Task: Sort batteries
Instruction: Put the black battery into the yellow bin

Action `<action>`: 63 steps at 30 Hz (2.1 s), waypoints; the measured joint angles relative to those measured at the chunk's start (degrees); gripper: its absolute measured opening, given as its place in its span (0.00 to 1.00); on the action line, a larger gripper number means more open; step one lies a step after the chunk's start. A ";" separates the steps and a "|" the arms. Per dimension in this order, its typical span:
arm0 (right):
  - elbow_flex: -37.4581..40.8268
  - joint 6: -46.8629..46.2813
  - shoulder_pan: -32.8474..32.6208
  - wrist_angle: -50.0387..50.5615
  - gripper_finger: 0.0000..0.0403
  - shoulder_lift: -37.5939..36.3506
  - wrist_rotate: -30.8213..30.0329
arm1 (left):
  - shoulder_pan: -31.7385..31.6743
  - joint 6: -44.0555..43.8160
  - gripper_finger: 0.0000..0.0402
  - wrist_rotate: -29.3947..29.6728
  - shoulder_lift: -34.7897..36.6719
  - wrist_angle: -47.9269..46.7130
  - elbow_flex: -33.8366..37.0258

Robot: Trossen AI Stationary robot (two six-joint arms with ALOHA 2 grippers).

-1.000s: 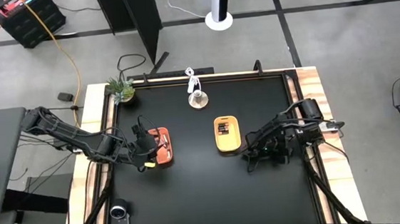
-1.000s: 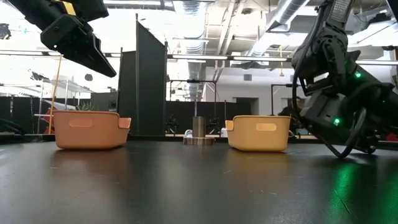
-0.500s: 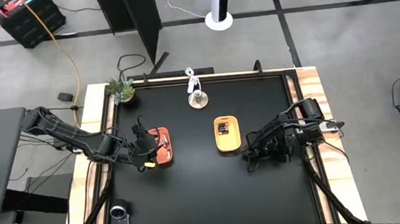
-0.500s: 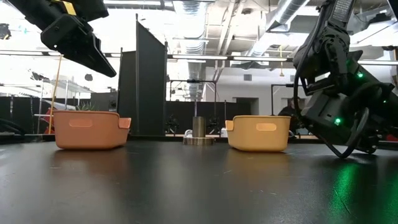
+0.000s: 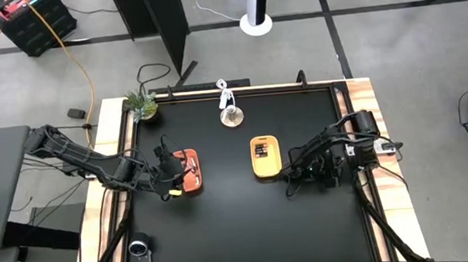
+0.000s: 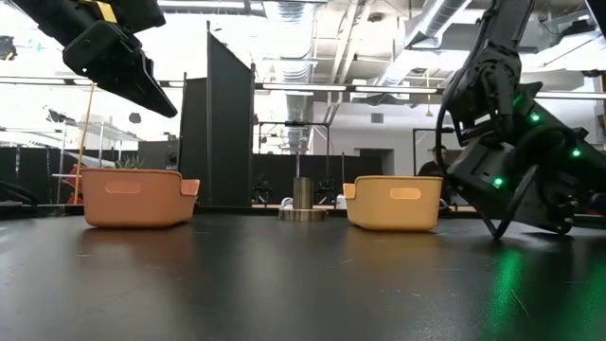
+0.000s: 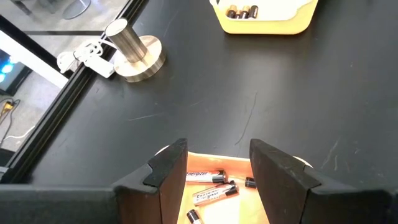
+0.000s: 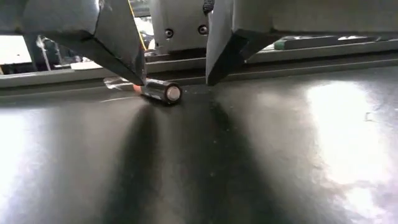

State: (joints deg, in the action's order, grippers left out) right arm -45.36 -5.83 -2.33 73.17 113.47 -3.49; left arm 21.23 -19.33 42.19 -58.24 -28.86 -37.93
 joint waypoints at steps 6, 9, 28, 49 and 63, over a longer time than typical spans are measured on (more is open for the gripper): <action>0.44 0.33 1.12 -0.90 0.42 -0.01 0.44 | 0.00 0.00 0.42 0.00 0.00 0.00 0.00; 0.50 1.64 1.20 -1.49 0.40 -0.02 0.55 | 0.00 0.00 0.42 0.00 0.00 0.00 0.00; 0.44 0.05 1.20 -1.62 0.08 -0.02 0.69 | 0.00 0.00 0.42 0.00 0.00 -0.02 0.00; -0.15 -8.42 0.51 -0.84 0.35 0.20 9.18 | 0.01 0.00 0.42 0.00 0.00 -0.04 0.00; 0.40 -13.58 0.38 -1.85 0.33 0.00 9.75 | 0.00 0.02 0.42 0.00 0.00 -0.04 0.00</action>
State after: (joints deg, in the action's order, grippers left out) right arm -44.96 -19.41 -1.95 71.32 113.47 6.26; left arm 21.23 -19.31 42.19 -58.24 -28.91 -37.93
